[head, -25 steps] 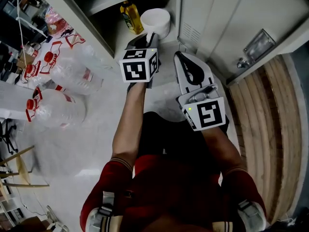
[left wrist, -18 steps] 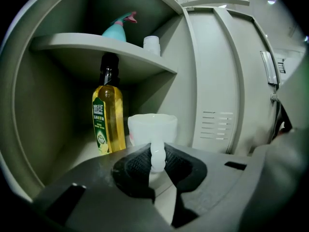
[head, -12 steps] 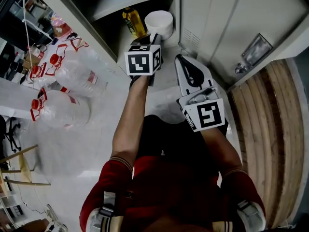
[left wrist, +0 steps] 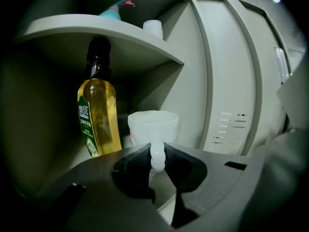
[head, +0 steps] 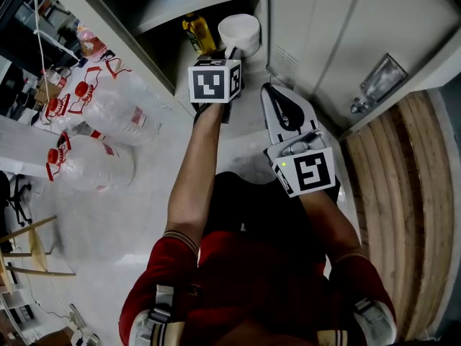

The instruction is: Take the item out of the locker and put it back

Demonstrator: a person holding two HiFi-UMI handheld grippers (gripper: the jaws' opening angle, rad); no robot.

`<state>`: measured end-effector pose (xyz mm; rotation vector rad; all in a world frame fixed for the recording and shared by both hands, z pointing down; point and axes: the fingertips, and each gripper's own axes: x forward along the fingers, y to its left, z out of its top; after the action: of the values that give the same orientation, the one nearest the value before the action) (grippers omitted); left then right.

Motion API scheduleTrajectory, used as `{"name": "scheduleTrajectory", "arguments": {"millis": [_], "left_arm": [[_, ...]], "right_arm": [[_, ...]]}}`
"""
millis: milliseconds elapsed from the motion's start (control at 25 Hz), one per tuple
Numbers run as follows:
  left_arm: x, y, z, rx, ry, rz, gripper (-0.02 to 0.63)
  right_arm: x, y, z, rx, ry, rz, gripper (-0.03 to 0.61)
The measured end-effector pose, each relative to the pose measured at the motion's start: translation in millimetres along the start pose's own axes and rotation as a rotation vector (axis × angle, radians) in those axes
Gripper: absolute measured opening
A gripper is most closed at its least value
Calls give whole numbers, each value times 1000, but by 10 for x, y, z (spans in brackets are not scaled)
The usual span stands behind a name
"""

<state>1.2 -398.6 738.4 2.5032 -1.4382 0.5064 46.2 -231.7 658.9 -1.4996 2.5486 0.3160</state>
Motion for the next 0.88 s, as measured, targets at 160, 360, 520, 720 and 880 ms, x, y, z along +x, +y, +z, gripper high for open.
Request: {"name": "scheduleTrajectory", "arguments": {"millis": [160,360,520,720,880], "left_arm": [[54,25,17,-18,6,-4,57],[50,-11,37,-19,-2,-39,58],[17,-59,40,-10,-27,-60,113],[-95,-76,55,6,-68,-63,147],[-257,-66,135,13,-139,-69,162]], "right_arm": [[9,-1,-16,-4,4,0,0],[2,32,-26,-10,14,2,0],[2,60,-23,-19,19,4,0],[-8,60,-38,-12,28,0,0],[27,77,-43,2,35,2,0]]}}
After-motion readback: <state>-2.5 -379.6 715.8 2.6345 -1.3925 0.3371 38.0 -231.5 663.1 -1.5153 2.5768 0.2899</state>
